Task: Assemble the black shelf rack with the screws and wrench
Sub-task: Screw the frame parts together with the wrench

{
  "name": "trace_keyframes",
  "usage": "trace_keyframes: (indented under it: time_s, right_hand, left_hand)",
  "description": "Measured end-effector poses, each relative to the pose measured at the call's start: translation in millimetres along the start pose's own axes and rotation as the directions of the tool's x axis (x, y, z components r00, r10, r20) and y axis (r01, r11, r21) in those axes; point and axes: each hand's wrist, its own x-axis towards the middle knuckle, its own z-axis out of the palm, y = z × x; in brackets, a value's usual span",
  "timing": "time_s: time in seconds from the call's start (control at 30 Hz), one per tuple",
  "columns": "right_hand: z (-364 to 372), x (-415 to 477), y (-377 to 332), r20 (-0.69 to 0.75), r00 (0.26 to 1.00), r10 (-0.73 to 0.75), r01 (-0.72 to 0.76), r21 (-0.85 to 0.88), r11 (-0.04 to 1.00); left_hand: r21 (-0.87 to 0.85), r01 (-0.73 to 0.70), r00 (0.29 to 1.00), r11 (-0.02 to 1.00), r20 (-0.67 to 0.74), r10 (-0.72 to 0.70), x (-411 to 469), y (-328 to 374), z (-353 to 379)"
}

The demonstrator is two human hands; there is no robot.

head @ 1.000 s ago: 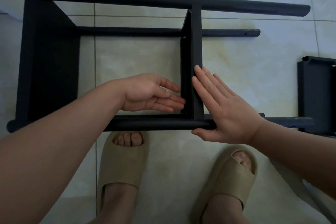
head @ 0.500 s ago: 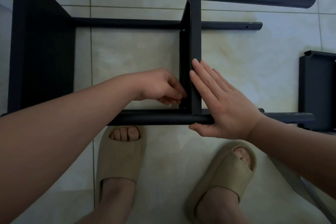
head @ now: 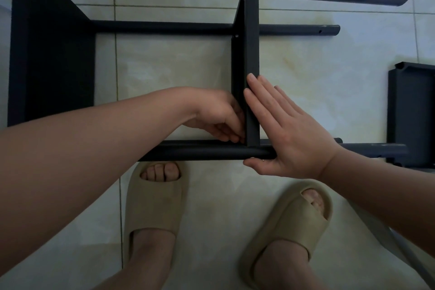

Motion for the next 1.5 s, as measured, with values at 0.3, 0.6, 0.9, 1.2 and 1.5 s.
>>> trace_keyframes:
  time_s: [0.3,0.6,0.9,1.2,1.5]
  right_hand:
    - [-1.1,0.3,-0.9,-0.001,1.000,0.000,0.000,-0.002,1.000]
    - [-1.7,0.5,-0.2,0.012,1.000,-0.004,0.004,-0.012,1.000]
    - [-0.3,-0.3,1.6,0.005,1.000,-0.021,0.021,-0.024,1.000]
    - [-0.6,0.3,2.0,0.020,0.999,-0.025,0.025,-0.022,0.999]
    - [-1.2,-0.1,1.9,0.020,1.000,-0.021,0.022,-0.016,1.000]
  left_hand:
    - [-0.094,0.065,0.994,0.994,0.091,-0.056,-2.6,1.3,-4.7]
    - [-0.110,0.117,0.990,0.987,0.086,-0.108,-2.1,-1.8,-2.8]
    - [-0.160,0.106,0.990,0.982,0.104,-0.090,-1.6,-4.2,0.2]
    - [-0.210,0.100,0.992,0.973,0.102,-0.080,0.1,-5.9,1.9]
    - [-0.061,0.142,0.985,0.988,0.103,-0.135,1.6,0.3,-0.9]
